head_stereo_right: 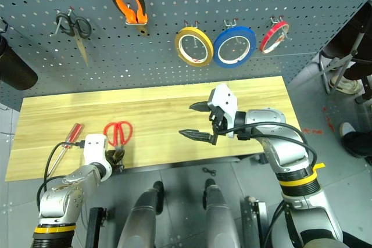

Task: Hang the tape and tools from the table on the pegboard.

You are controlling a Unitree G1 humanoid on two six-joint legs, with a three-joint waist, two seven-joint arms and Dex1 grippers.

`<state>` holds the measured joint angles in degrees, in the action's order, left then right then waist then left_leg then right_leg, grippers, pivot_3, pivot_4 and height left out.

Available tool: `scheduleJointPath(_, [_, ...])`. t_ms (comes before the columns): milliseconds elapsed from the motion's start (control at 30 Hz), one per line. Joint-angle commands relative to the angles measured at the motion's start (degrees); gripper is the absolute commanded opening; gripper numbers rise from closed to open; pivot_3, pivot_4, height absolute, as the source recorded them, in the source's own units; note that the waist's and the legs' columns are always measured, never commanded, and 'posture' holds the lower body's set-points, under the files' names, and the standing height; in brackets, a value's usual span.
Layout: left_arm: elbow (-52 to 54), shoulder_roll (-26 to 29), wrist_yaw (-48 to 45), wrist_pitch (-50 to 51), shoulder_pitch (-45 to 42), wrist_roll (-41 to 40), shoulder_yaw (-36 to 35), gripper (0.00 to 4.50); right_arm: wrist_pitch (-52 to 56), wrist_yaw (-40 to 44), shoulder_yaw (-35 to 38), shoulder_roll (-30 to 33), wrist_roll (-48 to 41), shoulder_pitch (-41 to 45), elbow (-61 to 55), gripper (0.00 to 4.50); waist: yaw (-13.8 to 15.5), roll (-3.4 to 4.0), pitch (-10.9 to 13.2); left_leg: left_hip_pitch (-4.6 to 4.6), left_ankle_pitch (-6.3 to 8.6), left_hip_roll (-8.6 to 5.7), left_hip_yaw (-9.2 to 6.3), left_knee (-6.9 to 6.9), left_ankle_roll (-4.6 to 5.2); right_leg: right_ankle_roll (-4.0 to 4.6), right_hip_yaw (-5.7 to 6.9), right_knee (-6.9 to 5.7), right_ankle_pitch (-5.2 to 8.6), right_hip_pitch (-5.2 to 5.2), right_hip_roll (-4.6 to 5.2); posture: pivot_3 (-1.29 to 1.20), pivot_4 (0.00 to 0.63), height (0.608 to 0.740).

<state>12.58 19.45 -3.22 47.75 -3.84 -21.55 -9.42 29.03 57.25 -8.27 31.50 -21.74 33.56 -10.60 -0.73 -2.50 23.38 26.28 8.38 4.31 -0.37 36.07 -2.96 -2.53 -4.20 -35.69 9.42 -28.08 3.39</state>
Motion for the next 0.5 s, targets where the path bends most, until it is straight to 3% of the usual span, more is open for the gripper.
scheduleJointPath(33, [0.5, -1.5, 0.7, 1.4, 2.0, 0.8, -0.6, 0.11, -1.1, 0.5, 0.7, -0.4, -0.9, 1.1, -0.6, 4.5, 0.0, 0.0, 0.0, 0.0, 0.0, 0.0, 0.0, -0.01, 0.0, 0.0, 0.0, 0.0, 0.0, 0.0, 0.0, 0.02, 0.483, 0.74])
scheduleJointPath(300, [1.8, -1.4, -0.4, -1.8, 1.4, 3.2, -0.3, 0.11, -2.2, -0.6, 0.9, -1.4, -0.3, 0.6, -0.7, 4.5, -0.1, -0.01, 0.0, 0.01, 0.0, -0.01, 0.0, -0.09, 0.0, 0.01, 0.0, 0.06, 0.01, -0.04, 0.0, 0.04, 0.443, 0.74])
scheduleJointPath(500, [15.6, 0.3, -2.6, -8.1, 1.8, 3.9, -1.4, 0.11, -0.2, -6.2, 5.8, -3.8, -4.2, 2.4, -7.5, 4.5, 0.0, -0.04, 0.0, 0.18, 0.01, 0.0, -0.01, -0.1, -0.01, -0.35, 0.03, 0.17, -0.2, -0.12, 0.0, 0.07, 0.394, 0.74])
